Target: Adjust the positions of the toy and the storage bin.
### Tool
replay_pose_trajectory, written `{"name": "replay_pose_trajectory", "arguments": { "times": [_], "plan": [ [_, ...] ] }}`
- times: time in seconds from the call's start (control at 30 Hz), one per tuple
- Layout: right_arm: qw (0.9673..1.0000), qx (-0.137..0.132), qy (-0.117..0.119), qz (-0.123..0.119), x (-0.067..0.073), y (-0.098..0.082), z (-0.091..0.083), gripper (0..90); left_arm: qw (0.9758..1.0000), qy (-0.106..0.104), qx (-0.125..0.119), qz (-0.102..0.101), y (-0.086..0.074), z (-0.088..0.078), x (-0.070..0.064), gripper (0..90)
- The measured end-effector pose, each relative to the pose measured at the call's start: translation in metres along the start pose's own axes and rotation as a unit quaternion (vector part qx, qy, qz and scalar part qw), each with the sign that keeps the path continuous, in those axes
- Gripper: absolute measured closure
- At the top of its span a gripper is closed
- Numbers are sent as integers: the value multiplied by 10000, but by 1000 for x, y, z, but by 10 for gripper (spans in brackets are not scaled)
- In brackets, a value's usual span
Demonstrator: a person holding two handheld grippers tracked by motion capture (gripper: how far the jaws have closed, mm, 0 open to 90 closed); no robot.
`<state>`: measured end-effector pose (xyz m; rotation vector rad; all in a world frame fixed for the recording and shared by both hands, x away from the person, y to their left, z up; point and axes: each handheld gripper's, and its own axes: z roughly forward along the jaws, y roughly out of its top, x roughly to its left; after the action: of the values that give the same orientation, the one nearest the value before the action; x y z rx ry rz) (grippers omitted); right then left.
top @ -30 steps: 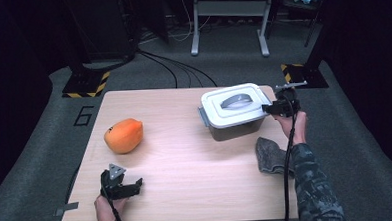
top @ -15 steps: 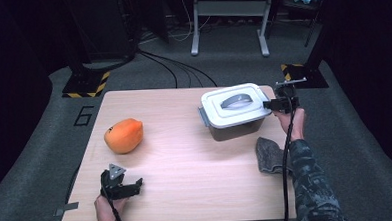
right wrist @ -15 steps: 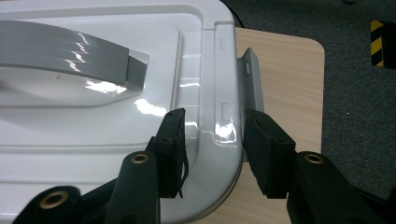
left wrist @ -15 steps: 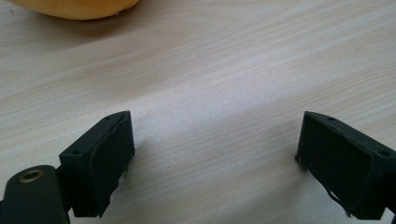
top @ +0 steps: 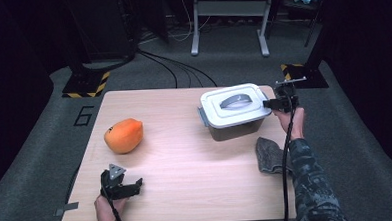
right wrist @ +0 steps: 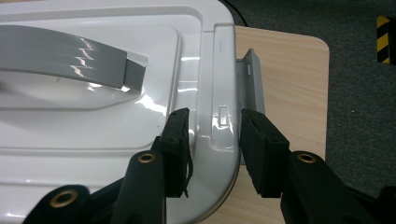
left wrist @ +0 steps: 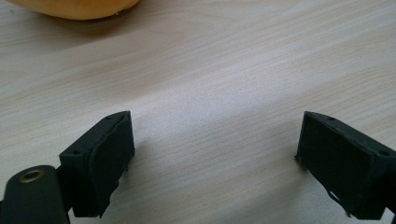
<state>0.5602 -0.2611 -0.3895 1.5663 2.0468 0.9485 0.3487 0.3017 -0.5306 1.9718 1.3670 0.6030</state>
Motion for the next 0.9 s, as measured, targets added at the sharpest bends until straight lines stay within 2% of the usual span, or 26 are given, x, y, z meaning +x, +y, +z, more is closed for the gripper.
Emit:
{"name": "replay_pose_trajectory", "arguments": {
  "times": [0.5,0.9],
  "plan": [
    [9998,115,125,-128,16,-4,-3,631,10000,1,0,5,0,0,0,108],
    [9996,196,128,-157,26,-8,-8,630,10000,1,0,3,0,0,0,109]
  ]
}}
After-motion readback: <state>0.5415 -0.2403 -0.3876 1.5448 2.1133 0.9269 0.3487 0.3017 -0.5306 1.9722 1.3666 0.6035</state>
